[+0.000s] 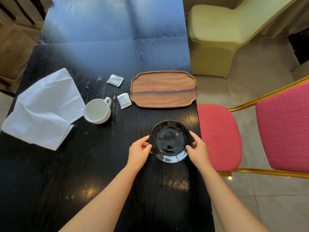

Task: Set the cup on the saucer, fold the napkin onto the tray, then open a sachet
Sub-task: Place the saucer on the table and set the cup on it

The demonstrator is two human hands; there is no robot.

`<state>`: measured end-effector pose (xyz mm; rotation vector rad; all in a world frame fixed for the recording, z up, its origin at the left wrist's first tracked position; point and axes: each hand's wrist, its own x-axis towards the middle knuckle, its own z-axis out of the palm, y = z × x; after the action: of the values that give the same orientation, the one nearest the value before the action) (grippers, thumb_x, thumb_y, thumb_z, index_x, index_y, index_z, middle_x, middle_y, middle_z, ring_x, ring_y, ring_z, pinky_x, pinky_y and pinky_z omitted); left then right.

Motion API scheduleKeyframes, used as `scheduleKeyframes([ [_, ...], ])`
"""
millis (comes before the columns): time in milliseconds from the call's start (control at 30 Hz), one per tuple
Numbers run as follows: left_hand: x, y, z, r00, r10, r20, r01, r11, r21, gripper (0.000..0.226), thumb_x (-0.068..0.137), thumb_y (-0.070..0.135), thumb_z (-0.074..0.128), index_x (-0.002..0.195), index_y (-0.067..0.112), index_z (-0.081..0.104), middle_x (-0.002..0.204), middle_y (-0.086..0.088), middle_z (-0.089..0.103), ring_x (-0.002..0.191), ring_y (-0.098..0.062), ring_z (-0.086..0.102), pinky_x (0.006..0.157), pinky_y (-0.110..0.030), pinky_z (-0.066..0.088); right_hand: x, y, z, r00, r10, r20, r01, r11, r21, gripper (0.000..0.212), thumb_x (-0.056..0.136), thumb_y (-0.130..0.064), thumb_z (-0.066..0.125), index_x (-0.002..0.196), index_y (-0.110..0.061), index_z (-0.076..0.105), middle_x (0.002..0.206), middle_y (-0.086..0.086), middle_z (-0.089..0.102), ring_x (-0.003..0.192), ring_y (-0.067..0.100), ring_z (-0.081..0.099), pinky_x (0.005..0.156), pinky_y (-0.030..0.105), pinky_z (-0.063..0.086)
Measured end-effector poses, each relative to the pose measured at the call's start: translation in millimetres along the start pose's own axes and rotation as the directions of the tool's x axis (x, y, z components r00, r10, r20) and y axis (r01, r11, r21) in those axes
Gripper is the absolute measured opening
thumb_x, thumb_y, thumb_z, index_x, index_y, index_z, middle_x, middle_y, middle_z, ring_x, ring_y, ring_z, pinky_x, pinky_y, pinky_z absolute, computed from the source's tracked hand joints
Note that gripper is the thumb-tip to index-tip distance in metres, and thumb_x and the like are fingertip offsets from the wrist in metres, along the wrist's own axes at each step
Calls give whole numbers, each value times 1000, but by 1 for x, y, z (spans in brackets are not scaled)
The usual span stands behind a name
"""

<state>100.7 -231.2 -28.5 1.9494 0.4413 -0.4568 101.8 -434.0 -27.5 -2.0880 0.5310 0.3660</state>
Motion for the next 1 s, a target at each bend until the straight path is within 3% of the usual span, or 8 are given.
scheduleKeyframes([
  [267,4,4,-2,1000,-26,-1,26,999,25,44,87,7,58,130,17,54,77,5,69,69,-4,65,91,-36,52,5,-3,0,1000,12,9,-12,999,-32,57,83,-1,55,135,-22,46,90,7,57,84,21,54,75,26,39],
  [433,0,9,-15,999,-8,-39,13,990,141,40,90,22,57,129,18,53,82,7,65,77,-8,65,79,-21,45,4,-17,-10,997,35,-74,-50,974,-219,57,86,-27,60,137,-18,39,113,8,56,104,23,52,80,33,40],
  [533,-7,15,-35,993,96,-71,-72,955,287,26,91,28,54,114,19,60,81,9,60,75,-7,60,70,-22,46,-2,-42,-9,979,-74,-192,3,938,-346,45,87,-31,56,130,-18,47,118,7,52,105,26,52,79,37,43],
  [700,-18,19,-82,942,288,-170,-185,873,452,16,91,27,53,103,20,60,90,8,59,76,-7,55,63,-19,43,-6,-94,27,945,-306,-116,217,851,-478,40,87,-28,57,125,-17,53,118,9,53,111,28,48,85,41,43],
  [800,-13,15,-117,876,417,-242,-238,810,535,27,88,22,58,113,14,60,108,-2,63,97,-17,59,83,-34,48,-8,-124,63,871,-491,0,421,746,-516,45,83,-23,63,125,-12,54,118,13,56,109,32,50,83,45,47],
  [867,-2,8,-140,839,490,-236,-240,723,648,39,83,19,63,121,11,56,121,-10,58,110,-28,55,88,-42,45,-6,-142,91,766,-632,119,583,604,-544,52,76,-20,70,124,-9,55,122,17,56,111,36,52,79,48,52],
  [933,12,2,-161,878,459,-137,-206,621,756,55,82,20,62,133,12,44,143,-16,40,131,-34,37,99,-49,39,-2,-158,121,656,-704,271,702,436,-563,59,69,-20,75,124,-11,55,128,18,55,116,35,53,77,46,54],
  [1000,25,-7,-177,949,316,-18,-166,545,822,66,87,24,54,145,18,23,157,-11,10,144,-27,5,111,-52,21,5,-169,149,580,-707,405,763,297,-573,63,64,-21,77,124,-15,56,132,16,54,120,34,52,78,45,54],
])
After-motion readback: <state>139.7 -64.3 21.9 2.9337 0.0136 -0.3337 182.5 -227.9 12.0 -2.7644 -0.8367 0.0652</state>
